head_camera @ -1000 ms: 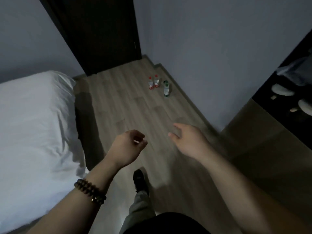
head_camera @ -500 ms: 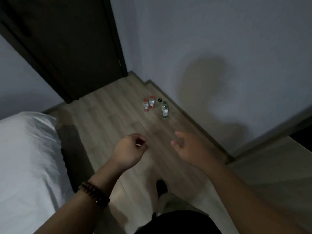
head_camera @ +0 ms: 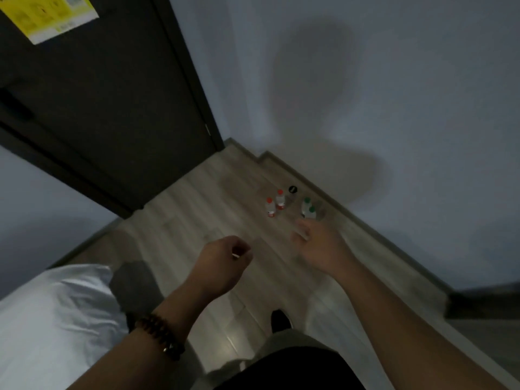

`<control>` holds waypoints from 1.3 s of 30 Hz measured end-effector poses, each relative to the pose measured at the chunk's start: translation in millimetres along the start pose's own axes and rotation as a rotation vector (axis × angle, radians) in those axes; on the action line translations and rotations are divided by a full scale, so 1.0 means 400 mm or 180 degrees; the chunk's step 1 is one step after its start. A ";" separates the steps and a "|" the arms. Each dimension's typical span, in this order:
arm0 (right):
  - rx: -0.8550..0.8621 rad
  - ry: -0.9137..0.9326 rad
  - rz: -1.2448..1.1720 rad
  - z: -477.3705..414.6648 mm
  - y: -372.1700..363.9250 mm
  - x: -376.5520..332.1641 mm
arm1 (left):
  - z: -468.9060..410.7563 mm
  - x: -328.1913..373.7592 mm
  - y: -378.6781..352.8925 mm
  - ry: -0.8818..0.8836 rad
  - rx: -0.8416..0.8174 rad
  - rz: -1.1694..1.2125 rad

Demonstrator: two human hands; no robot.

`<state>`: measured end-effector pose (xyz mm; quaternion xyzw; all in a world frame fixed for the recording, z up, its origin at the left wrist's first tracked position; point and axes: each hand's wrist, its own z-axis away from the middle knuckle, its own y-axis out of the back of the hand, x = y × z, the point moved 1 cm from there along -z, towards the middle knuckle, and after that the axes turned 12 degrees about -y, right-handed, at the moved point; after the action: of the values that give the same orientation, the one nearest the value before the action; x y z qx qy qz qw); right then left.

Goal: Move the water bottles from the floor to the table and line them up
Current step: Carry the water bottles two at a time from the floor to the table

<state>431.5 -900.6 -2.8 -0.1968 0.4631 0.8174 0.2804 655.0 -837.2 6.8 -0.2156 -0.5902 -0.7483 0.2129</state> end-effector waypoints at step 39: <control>-0.0061 0.0130 0.0185 -0.929 0.134 0.334 | -0.921 -0.062 -0.456 0.1265 0.0342 0.1221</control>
<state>317.9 -1208.2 -229.2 -0.2025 0.4665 0.8254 0.2452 544.4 -1156.0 -229.6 -0.1609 -0.5241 -0.6896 0.4733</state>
